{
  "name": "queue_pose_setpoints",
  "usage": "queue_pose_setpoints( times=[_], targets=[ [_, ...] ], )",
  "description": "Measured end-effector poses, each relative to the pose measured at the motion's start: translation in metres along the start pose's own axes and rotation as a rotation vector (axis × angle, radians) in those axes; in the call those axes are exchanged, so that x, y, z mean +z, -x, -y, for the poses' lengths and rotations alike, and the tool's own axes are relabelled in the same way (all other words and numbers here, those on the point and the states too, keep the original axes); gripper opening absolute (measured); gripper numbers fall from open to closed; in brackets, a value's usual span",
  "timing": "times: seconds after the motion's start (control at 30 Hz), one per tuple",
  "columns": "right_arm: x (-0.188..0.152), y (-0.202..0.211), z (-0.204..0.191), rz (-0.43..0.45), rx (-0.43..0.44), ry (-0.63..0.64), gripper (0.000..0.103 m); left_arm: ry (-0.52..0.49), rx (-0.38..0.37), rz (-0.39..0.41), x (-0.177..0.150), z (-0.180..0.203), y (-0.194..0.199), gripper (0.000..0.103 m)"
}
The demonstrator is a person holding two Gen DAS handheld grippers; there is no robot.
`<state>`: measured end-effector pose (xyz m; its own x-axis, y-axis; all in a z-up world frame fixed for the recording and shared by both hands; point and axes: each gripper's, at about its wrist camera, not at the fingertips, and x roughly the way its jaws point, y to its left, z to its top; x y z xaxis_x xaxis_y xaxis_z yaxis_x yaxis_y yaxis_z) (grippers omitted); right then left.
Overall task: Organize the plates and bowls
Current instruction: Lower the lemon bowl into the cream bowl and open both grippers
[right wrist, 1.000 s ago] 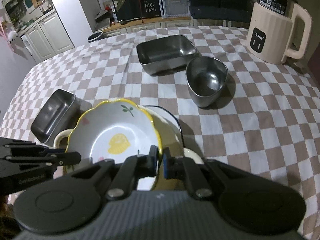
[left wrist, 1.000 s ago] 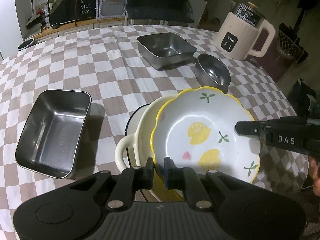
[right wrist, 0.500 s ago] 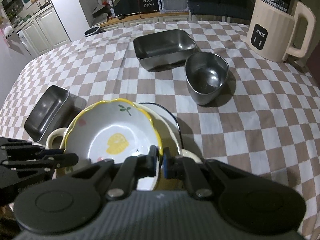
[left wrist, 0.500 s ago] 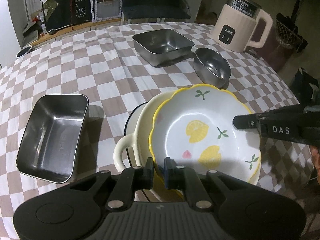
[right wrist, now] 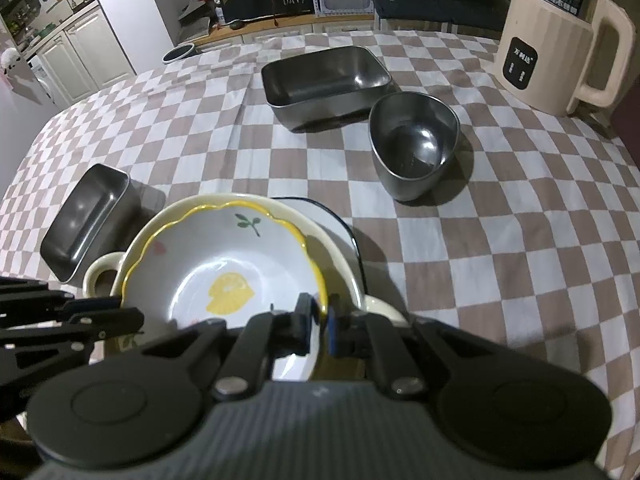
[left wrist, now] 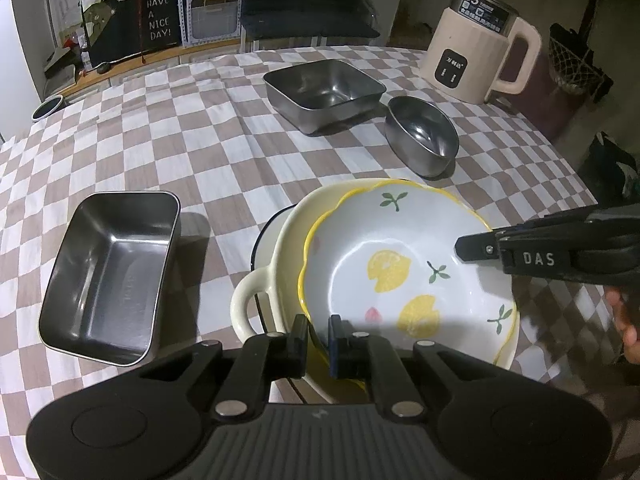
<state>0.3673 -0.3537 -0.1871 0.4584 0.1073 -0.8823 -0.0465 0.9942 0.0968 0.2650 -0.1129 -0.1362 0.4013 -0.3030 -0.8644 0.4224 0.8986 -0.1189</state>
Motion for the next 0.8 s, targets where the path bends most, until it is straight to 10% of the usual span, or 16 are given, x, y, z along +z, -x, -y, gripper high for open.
queue_pose_setpoints(
  times=[0.8],
  targets=[
    [-0.0038,-0.0068,-0.0034,-0.051,0.032,0.05,0.021,0.059,0.006,-0.014,0.0069,-0.0039,0.0043,0.014]
  ],
)
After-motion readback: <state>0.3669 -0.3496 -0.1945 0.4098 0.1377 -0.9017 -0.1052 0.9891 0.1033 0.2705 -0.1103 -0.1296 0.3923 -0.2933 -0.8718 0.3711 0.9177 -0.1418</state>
